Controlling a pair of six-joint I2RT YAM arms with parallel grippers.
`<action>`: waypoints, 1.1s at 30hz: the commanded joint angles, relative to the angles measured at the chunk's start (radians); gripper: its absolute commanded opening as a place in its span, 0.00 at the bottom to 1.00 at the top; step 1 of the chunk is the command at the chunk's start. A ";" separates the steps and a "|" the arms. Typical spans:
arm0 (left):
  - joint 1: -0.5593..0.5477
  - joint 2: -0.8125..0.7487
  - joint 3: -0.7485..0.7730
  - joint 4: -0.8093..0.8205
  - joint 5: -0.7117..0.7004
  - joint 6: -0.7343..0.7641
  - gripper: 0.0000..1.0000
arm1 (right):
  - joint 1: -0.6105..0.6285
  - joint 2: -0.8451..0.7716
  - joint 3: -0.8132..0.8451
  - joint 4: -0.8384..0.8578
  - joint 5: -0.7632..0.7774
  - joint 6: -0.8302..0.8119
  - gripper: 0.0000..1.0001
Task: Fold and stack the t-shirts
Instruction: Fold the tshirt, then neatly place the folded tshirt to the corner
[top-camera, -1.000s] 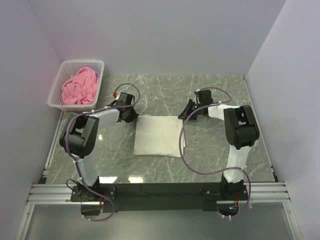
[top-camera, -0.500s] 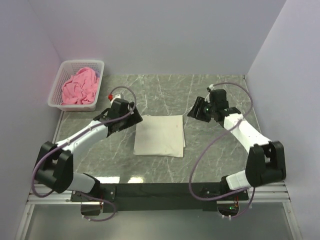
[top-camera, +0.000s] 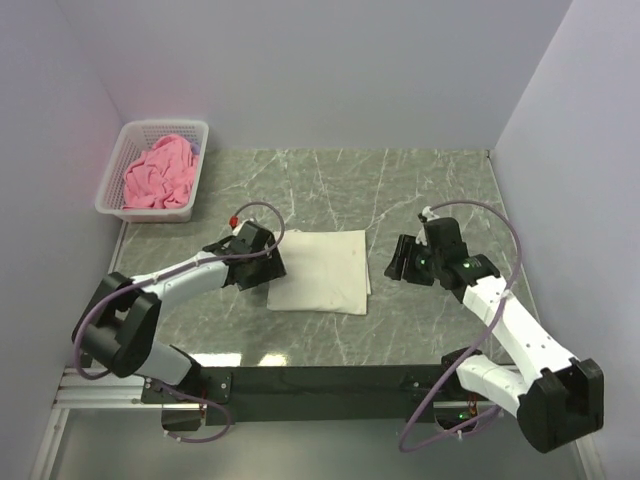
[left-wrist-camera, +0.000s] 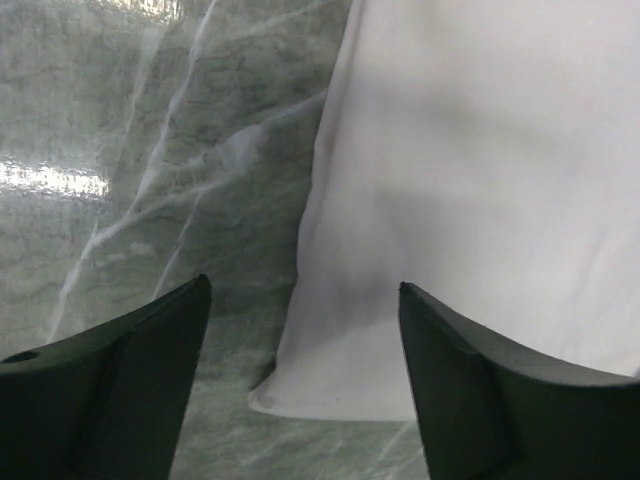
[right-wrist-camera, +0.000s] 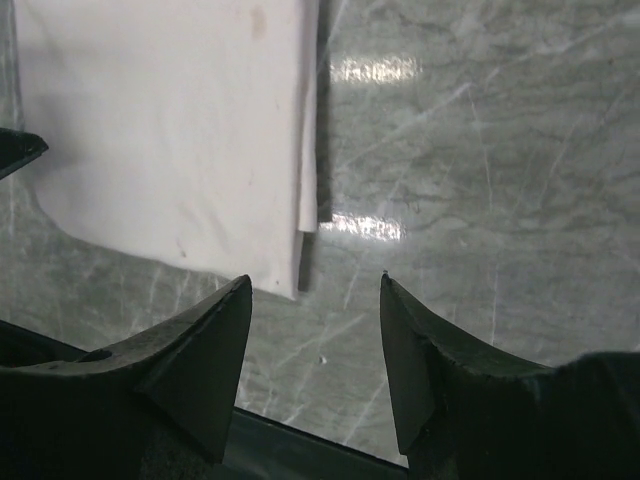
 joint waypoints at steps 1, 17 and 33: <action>-0.012 0.051 0.048 0.039 -0.009 -0.002 0.79 | 0.005 -0.065 -0.029 -0.038 0.033 0.006 0.61; -0.081 0.269 0.141 -0.071 -0.113 -0.022 0.35 | 0.005 -0.156 -0.063 -0.045 0.016 0.004 0.61; -0.032 0.302 0.336 -0.798 -0.759 -0.054 0.01 | 0.005 -0.179 0.061 -0.121 -0.036 -0.020 0.61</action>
